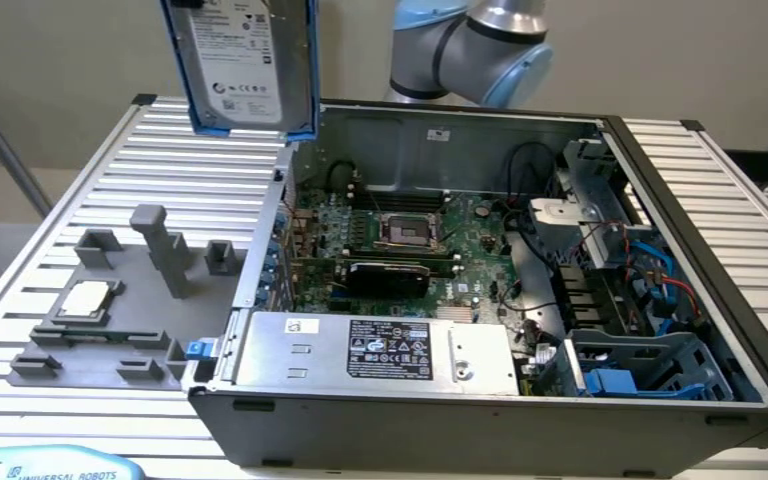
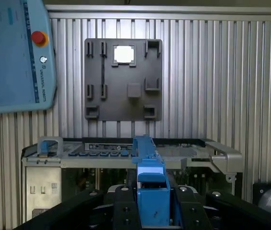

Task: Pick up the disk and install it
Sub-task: 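Pick up the disk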

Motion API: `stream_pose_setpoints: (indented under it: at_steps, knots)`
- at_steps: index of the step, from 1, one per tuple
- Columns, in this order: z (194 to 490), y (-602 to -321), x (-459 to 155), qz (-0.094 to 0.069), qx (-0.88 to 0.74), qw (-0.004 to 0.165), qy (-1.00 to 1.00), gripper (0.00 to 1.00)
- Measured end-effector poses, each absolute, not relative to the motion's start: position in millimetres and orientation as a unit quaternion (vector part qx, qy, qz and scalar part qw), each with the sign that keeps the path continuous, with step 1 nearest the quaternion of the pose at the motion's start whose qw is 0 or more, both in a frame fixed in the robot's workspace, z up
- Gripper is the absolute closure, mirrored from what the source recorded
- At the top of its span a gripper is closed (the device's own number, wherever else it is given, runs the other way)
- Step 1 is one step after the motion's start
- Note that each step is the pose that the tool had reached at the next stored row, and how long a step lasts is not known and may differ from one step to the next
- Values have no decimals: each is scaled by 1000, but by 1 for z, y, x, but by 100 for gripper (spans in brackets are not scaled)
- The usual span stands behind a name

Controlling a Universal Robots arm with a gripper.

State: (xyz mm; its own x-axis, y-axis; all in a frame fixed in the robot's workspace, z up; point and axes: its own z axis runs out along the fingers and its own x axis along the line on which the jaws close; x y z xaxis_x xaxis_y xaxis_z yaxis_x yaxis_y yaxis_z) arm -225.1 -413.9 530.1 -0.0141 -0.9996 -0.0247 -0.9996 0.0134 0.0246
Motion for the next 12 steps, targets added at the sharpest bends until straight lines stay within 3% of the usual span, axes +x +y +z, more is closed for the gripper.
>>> stream_pose_setpoints:
  at_steps: [12]
  knots:
    - [523, -438, -182, 15, -702, 3, 712, 67]
